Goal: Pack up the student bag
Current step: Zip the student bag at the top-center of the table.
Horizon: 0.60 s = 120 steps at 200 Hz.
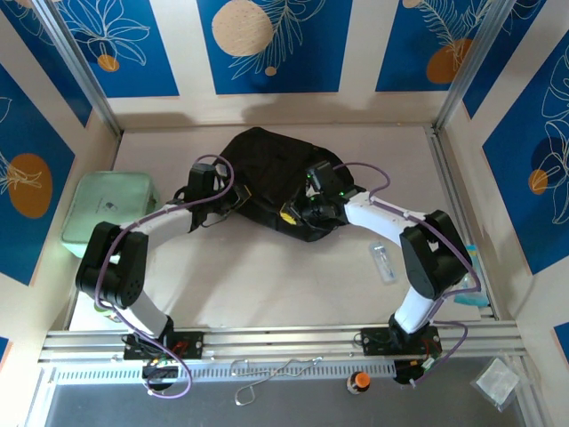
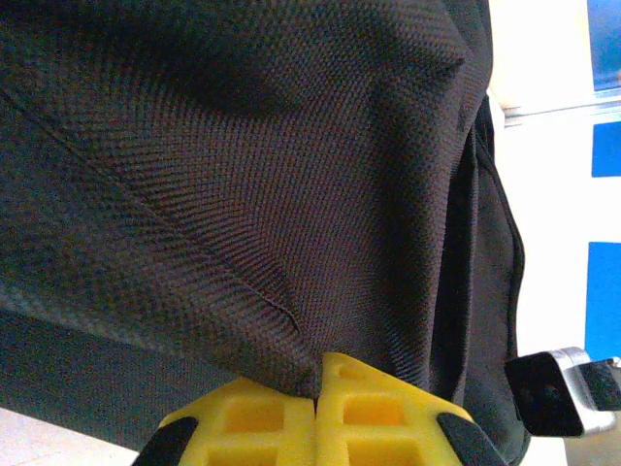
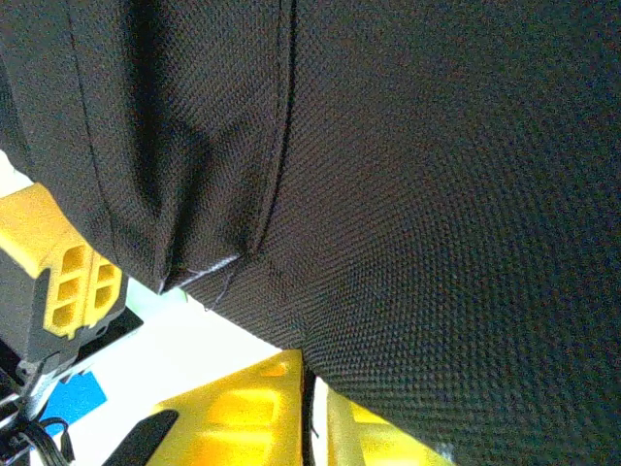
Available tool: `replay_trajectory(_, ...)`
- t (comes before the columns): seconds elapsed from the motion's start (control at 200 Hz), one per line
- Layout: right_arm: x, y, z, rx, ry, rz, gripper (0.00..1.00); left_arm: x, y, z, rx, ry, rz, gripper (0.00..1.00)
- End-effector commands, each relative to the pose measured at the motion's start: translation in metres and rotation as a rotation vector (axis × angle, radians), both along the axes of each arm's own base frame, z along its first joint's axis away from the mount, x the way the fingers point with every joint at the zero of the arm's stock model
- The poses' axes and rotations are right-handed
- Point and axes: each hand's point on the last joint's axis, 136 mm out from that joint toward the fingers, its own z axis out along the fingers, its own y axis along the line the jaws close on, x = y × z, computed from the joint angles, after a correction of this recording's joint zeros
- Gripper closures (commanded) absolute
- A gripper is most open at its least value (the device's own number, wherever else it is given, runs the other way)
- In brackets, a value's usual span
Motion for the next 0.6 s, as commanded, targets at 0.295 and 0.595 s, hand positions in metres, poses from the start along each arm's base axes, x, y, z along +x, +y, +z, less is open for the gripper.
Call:
replay_trajectory(0.295, -0.029, -0.026, -0.011, -0.132, -0.014, 0.003, 1.00, 0.001, 0.000, -0.007, 0.001, 0.001, -0.006, 1.00)
replay_trajectory(0.595, -0.048, -0.073, -0.028, -0.343, -0.025, -0.048, 1.00, 0.005, 0.010, -0.015, 0.043, 0.010, 0.021, 1.00)
